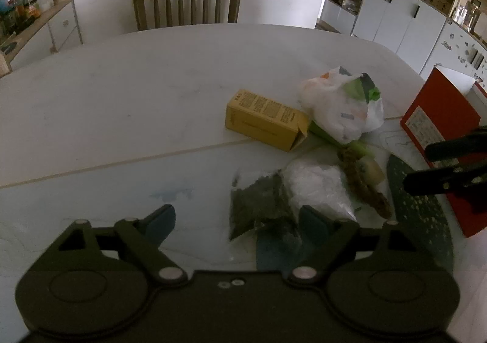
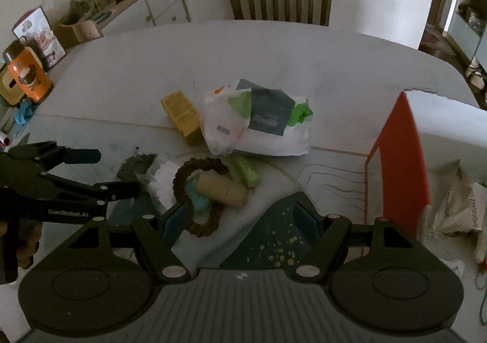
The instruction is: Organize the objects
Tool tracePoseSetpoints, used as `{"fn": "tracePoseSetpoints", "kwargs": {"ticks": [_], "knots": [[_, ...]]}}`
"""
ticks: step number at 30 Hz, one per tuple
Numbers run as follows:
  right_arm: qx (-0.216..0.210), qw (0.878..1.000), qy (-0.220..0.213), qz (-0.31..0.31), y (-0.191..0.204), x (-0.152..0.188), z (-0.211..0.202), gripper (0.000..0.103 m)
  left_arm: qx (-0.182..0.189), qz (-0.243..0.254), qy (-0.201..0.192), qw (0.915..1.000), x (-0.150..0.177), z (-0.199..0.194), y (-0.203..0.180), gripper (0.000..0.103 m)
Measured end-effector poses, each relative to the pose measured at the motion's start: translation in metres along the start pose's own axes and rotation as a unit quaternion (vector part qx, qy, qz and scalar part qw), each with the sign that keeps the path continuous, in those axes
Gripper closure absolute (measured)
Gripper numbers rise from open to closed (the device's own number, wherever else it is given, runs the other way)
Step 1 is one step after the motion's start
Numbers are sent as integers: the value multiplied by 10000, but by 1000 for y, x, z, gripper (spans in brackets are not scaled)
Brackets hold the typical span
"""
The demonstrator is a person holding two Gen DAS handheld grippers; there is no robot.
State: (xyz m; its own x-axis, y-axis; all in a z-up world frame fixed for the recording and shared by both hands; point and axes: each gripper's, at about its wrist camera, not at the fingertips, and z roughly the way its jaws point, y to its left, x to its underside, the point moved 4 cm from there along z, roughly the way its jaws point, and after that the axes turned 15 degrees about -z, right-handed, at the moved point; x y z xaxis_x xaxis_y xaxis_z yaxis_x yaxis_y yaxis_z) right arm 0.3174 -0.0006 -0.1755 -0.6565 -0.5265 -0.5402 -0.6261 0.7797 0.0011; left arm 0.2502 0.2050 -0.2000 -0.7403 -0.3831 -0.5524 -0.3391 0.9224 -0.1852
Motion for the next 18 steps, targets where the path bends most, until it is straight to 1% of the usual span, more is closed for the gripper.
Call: {"fn": "tracePoseSetpoints", "kwargs": {"ticks": [8, 11, 13, 15, 16, 18], "knots": [[-46, 9999, 129, -39, 3, -7, 25, 30, 59, -3, 33, 10000, 0, 7, -1, 20], [-77, 9998, 162, -81, 6, -10, 34, 36, 104, 17, 25, 9999, 0, 7, -1, 24], [-97, 9998, 170, -66, 7, -12, 37, 37, 122, 34, 12, 9999, 0, 7, -2, 26], [-137, 9997, 174, -48, 7, -13, 41, 42, 169, 52, 3, 9998, 1, 7, -2, 32], [-151, 9997, 180, -42, 8, -14, 43, 42, 195, 62, 7, 9998, 1, 7, -3, 33], [-203, 9996, 173, -87, 10, -15, 45, 44, 236, 75, 12, 9997, 1, 7, -4, 40]]}}
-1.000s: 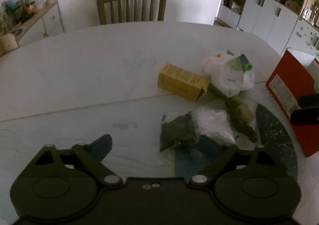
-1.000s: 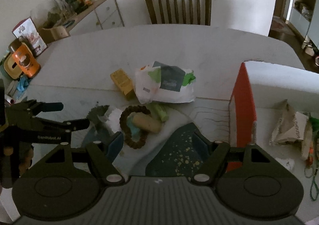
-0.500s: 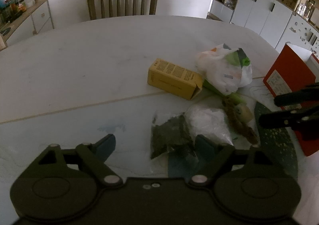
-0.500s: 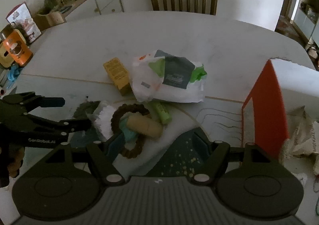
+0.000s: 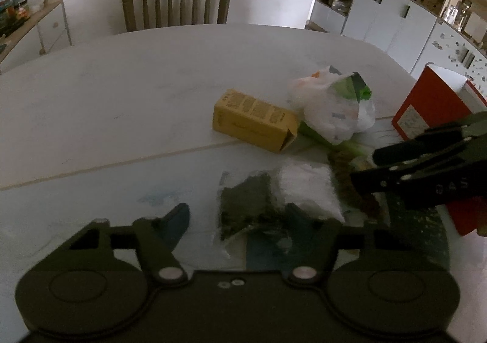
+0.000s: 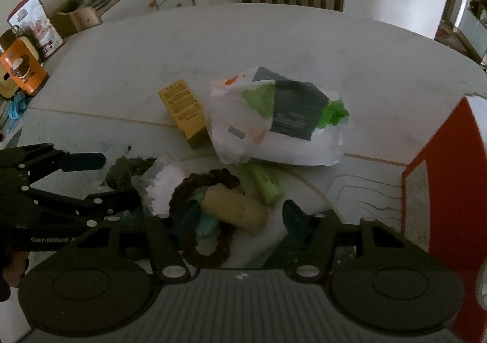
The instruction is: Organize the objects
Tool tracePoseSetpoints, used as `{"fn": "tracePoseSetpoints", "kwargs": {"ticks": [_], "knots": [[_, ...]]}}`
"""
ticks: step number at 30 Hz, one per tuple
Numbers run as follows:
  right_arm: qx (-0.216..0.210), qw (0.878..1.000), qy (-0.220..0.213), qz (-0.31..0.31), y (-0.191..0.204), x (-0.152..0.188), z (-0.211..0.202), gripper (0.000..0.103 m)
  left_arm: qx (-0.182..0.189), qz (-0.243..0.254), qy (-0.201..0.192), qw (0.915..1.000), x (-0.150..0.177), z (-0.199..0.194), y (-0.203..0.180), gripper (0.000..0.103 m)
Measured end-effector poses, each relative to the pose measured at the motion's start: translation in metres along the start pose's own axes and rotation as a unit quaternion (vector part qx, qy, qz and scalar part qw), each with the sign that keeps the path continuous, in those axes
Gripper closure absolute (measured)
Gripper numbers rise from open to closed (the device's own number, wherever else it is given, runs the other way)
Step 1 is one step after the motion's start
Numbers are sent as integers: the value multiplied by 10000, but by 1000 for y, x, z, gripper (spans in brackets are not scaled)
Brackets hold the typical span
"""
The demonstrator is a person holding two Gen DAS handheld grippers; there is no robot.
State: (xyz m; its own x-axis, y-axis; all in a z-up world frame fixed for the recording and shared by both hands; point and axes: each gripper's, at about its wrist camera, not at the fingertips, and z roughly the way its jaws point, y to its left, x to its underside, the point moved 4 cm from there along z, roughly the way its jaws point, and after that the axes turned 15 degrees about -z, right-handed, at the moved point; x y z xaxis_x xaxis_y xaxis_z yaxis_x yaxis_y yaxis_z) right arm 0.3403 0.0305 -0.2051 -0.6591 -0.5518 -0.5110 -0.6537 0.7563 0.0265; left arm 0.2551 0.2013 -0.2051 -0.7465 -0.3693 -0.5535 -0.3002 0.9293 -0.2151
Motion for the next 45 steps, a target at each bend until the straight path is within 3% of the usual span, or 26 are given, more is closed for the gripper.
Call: {"fn": "tracePoseSetpoints", "kwargs": {"ticks": [6, 15, 19, 21, 24, 36, 45], "knots": [[-88, 9999, -49, -112, 3, -6, 2, 51, 106, -13, 26, 9999, 0, 0, -1, 54], [-170, 9998, -67, -11, 1, -6, 1, 57, 133, -65, 39, 9999, 0, -3, -1, 64], [-100, 9999, -67, -42, 1, -2, -3, 57, 89, -76, 49, 9999, 0, -7, 0, 66], [-144, 9998, -138, 0, 2, -1, -6, 71, 94, -91, 54, 9999, 1, -10, 0, 66], [-155, 9997, -182, 44, 2, -2, -14, 77, 64, -110, 56, 9999, 2, -15, 1, 67], [159, 9990, -346, 252, -10, 13, -40, 89, 49, -253, 1, 9997, 12, -50, -1, 67], [225, 9958, -390, 799, -29, 31, -61, 89, 312, -215, 41, 9993, 14, -77, -24, 67]]}}
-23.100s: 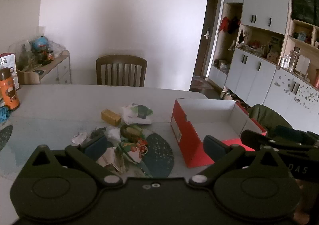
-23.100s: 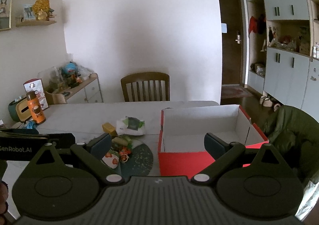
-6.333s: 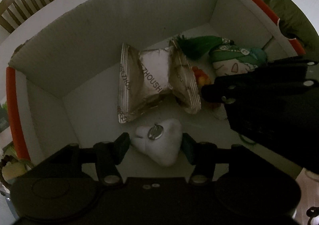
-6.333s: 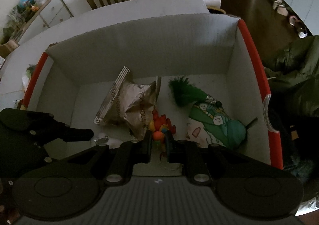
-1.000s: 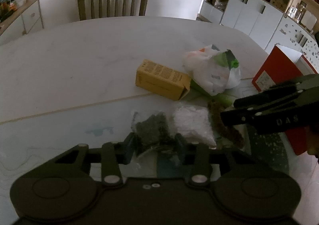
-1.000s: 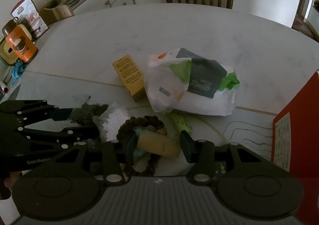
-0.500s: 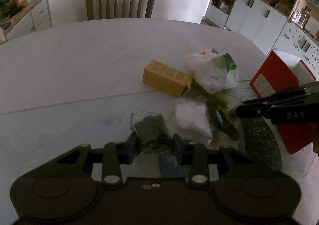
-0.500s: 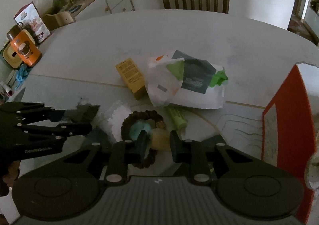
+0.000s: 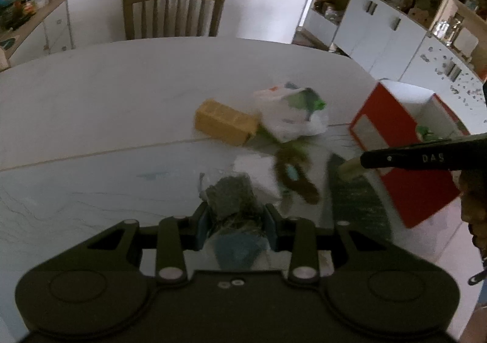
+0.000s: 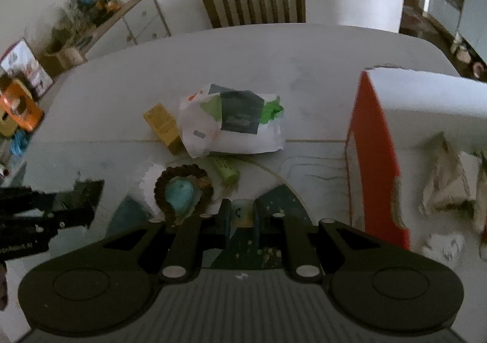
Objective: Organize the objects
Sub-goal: 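Carry the dark packet and green item over the cardboard box with both tools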
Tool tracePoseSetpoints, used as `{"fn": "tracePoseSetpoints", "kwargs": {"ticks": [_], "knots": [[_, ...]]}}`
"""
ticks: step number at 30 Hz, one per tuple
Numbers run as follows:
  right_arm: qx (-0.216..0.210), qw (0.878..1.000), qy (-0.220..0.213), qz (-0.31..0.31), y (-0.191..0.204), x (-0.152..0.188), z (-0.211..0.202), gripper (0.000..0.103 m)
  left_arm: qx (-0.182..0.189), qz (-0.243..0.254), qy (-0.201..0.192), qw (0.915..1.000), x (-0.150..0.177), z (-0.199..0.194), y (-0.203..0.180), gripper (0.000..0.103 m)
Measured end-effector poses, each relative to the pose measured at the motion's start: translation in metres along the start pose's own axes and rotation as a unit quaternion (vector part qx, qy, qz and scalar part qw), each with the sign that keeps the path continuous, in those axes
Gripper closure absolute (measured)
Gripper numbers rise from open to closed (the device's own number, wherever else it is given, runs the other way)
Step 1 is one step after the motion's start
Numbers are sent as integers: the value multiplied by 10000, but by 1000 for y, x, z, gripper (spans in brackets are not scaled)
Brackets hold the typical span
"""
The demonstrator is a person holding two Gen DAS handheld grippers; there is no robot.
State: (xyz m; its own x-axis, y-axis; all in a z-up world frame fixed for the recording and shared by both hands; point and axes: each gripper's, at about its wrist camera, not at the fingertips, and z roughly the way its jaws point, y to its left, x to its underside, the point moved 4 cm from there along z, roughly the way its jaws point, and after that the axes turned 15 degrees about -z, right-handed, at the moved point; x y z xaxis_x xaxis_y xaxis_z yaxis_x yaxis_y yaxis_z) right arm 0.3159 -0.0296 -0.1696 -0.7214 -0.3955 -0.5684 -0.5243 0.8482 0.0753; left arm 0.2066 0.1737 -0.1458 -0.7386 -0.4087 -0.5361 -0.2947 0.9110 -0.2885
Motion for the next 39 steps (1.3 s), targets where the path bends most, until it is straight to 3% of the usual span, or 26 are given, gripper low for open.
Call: {"fn": "tracePoseSetpoints", "kwargs": {"ticks": [8, 22, 39], "knots": [[-171, 9990, -310, 256, -7, 3, -55, 89, 256, 230, 51, 9994, 0, -19, -36, 67], [-146, 9954, -907, 259, -59, 14, -147, 89, 590, 788, -106, 9951, 4, -36, -142, 67], [198, 9934, -859, 737, -175, 69, -169, 89, 681, 1179, 202, 9905, 23, 0, -265, 67]]}}
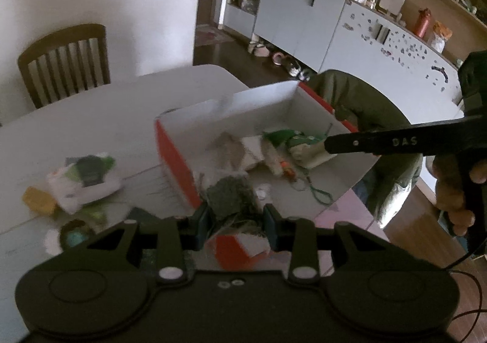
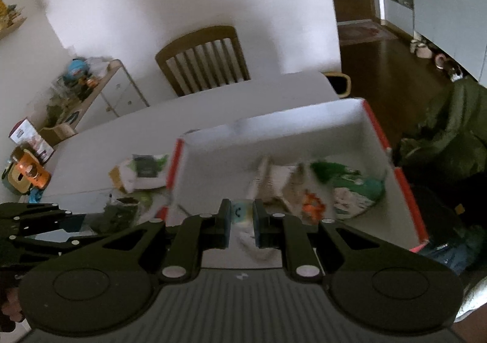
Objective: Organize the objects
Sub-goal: 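Carry the dark packet and green item over the cardboard box with both tools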
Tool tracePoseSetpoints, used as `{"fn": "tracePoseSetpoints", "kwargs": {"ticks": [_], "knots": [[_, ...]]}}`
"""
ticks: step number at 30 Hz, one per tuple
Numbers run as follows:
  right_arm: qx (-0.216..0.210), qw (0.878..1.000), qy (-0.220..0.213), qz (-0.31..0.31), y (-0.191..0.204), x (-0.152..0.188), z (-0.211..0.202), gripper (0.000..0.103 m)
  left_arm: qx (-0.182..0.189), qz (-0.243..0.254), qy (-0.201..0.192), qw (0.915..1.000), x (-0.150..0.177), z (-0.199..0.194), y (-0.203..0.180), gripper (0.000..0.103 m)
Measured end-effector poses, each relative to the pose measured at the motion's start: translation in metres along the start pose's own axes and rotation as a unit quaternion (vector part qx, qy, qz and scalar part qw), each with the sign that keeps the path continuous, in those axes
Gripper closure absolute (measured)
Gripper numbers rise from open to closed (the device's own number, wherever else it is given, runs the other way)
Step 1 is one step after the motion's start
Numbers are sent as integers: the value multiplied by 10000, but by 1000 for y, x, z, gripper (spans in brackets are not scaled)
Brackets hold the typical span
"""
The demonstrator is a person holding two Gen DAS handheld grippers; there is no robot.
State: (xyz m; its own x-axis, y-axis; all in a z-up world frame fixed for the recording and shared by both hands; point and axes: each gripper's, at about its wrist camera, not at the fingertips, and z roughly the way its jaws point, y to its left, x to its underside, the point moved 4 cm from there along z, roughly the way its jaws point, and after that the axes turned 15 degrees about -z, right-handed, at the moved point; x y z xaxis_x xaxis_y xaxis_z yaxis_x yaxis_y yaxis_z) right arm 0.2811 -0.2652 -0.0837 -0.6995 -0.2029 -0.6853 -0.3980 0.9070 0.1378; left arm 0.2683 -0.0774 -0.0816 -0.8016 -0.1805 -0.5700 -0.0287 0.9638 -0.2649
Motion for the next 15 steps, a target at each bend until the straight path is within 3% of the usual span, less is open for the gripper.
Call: {"fn": "tracePoseSetpoints", "kwargs": {"ticks": [9, 15], "knots": [[90, 9991, 312, 280, -53, 22, 20, 89, -82, 11, 380, 9992, -3, 53, -38, 67], [-19, 9979, 617, 218, -67, 33, 39, 89, -220, 18, 557, 9982, -9, 85, -54, 67]]}}
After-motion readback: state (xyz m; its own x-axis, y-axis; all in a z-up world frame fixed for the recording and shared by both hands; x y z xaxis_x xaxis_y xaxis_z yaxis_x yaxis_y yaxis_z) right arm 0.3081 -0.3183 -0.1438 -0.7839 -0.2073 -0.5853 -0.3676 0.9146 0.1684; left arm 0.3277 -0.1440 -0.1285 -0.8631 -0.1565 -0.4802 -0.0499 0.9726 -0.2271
